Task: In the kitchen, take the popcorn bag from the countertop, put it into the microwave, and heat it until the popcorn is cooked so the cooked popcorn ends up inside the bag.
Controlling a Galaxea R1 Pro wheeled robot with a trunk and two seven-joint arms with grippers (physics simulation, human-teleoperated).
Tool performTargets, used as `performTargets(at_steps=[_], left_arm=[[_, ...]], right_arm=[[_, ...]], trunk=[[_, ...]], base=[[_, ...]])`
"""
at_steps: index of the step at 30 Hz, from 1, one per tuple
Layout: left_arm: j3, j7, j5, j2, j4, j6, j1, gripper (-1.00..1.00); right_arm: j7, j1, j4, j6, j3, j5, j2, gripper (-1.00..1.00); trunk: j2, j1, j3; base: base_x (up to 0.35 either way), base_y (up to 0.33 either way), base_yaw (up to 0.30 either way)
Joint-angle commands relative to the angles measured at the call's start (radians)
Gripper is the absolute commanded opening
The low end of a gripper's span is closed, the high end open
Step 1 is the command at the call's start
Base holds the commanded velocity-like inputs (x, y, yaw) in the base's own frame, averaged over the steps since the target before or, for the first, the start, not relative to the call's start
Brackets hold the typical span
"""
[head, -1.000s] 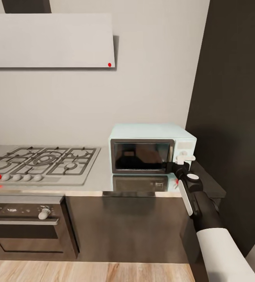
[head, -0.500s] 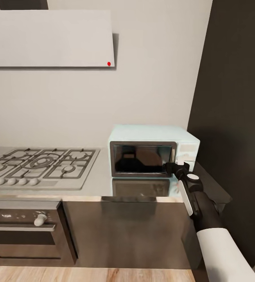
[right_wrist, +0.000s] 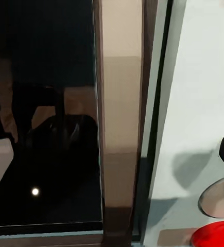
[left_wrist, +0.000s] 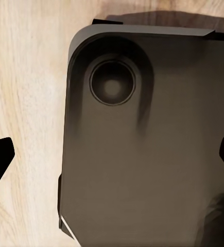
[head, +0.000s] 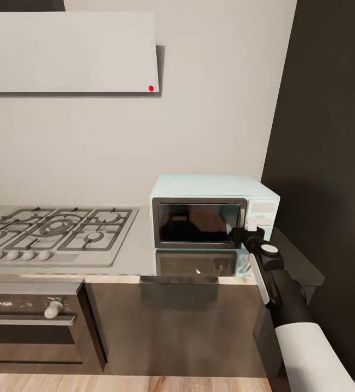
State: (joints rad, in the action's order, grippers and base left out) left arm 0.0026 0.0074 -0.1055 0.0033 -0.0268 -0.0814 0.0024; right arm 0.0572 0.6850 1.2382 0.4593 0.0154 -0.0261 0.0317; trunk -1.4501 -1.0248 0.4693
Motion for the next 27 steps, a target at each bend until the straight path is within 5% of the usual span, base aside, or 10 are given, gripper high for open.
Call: performTargets(at_steps=[1, 4, 5, 27], left_arm=[[-0.001, 0.0, -0.01, 0.0, -0.001, -0.001, 0.0, 1.0], [-0.001, 0.0, -0.01, 0.0, -0.001, -0.001, 0.0, 1.0], [-0.001, 0.0, -0.01, 0.0, -0.001, -0.001, 0.0, 1.0], [-0.001, 0.0, -0.01, 0.0, -0.001, -0.001, 0.0, 1.0]], right_arm=[[0.006, 0.028, -0.036, 0.009, 0.003, -0.042, 0.0, 1.0], [0.006, 0.028, -0.035, 0.026, 0.002, -0.063, 0.001, 1.0], [0.005, 0.028, -0.034, 0.037, 0.003, -0.066, 0.001, -1.0], [0.003, 0.028, -0.032, 0.067, 0.009, -0.061, 0.002, -1.0]], trunk=[[0.0, 0.0, 0.001], [0.0, 0.0, 0.001], [0.0, 0.0, 0.001], [0.0, 0.0, 0.001]], base=[[0.0, 0.0, 0.0], [0.0, 0.0, 0.0], [0.0, 0.0, 0.0], [-0.013, 0.0, 0.0]])
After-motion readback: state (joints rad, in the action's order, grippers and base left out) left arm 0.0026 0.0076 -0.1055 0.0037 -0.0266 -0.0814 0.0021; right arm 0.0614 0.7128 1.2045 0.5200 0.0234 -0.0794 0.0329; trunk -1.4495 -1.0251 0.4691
